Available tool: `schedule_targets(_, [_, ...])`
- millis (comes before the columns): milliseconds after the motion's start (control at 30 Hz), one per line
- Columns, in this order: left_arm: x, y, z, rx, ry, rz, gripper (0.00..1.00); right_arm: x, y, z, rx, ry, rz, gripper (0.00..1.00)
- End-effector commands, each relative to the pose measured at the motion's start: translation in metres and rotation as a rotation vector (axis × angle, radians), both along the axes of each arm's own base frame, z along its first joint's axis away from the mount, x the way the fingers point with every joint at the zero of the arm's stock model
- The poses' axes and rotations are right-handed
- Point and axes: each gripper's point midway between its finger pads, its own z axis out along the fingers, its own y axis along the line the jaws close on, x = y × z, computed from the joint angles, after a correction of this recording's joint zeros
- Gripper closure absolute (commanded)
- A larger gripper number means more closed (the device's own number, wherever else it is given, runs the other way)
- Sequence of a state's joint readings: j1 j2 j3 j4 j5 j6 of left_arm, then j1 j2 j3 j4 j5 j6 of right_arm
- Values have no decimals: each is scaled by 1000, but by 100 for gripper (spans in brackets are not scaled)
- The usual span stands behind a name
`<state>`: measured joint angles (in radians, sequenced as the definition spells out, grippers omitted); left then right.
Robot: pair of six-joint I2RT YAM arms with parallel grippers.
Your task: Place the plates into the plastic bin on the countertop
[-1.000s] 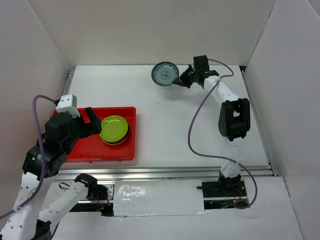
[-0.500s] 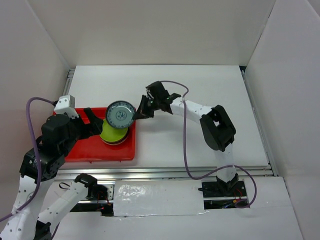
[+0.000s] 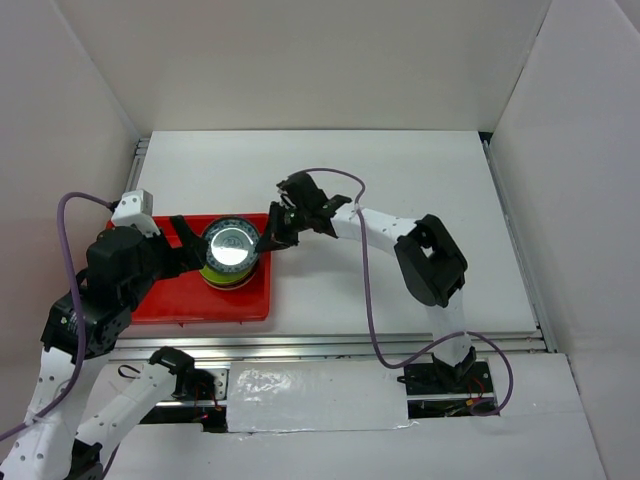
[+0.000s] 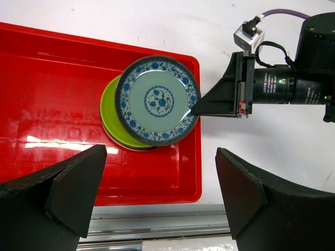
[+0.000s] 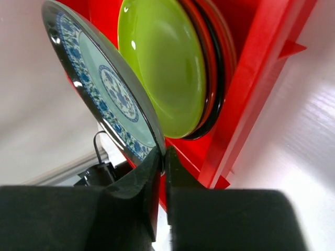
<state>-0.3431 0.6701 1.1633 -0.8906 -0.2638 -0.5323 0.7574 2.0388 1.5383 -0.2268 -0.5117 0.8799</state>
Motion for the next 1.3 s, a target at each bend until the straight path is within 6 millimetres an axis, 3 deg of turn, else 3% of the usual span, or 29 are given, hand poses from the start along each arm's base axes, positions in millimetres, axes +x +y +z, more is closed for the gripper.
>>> schedule_targets(0, [-1, -2, 15, -39, -39, 1, 1, 1, 18, 33, 77, -87, 47, 81])
schedule_targets(33, [-2, -2, 14, -37, -34, -1, 1, 2, 20, 35, 81, -92, 48, 65])
schedule_targets(67, [-2, -2, 14, -39, -36, 0, 1, -1, 23, 36, 81, -96, 55, 38])
schedule_targets(100, [-2, -3, 14, -39, -34, -2, 1, -1, 23, 35, 65, -96, 50, 24])
schedule_targets(133, [-2, -3, 13, -39, -32, -3, 1, -1, 26, 41, 71, -110, 52, 18])
schedule_targets(167, [-2, -3, 14, -39, -32, -3, 1, 0, 26, 46, 73, -122, 51, 5])
schedule_targets(200, [-2, -3, 14, -38, -32, -4, 1, 1, 26, 49, 75, -124, 46, 2])
schedule_targets(367, [-4, -2, 18, -34, -35, -3, 1, 14, 14, 93, 94, -210, -18, 0])
schedule_targets(400, [-4, -1, 20, -28, -40, -4, 1, 18, 3, 97, 83, -227, -46, 0])
schedule_targets(433, [-4, 0, 25, -25, -48, -5, 1, 22, -12, 123, 80, -308, -98, 0])
schedule_targets(500, [-2, 5, 29, 3, -50, 10, 1, 21, -38, 132, 9, -384, -161, 0])
schedule_targets(533, [-1, 8, 37, 15, -61, 24, 1, 30, -67, 163, -55, -529, -265, 0])
schedule_targets(600, [5, 17, 39, 69, -49, 66, 1, 23, -106, 169, -208, -606, -355, 0])
schedule_targets(633, [8, 21, 46, 76, -60, 88, 1, 16, -133, 196, -257, -687, -430, 0])
schedule_targets(700, [19, 35, 43, 154, -18, 164, 1, -5, -170, 203, -380, -720, -468, 0])
schedule_targets(733, [21, 40, 50, 170, -21, 192, 1, -27, -186, 228, -362, -783, -491, 0])
schedule_targets(767, [25, 43, 50, 193, -10, 208, 1, -35, -212, 228, -449, -811, -537, 0])
schedule_targets(800, [31, 44, 45, 224, 21, 221, 1, -51, -234, 246, -427, -841, -571, 0])
schedule_targets(900, [39, 55, 43, 266, 52, 292, 1, -84, -279, 246, -492, -854, -601, 0])
schedule_targets(933, [38, 55, 39, 269, 67, 296, 1, -98, -298, 255, -437, -846, -637, 0])
schedule_targets(967, [38, 53, 38, 256, 69, 291, 1, -107, -315, 243, -488, -835, -631, 0])
schedule_targets(1100, [22, 52, 35, 201, 49, 277, 1, -141, -374, 239, -399, -798, -699, 0])
schedule_targets(1267, [-9, 71, 38, 198, 38, 344, 1, -163, -423, 229, -388, -787, -760, 0])
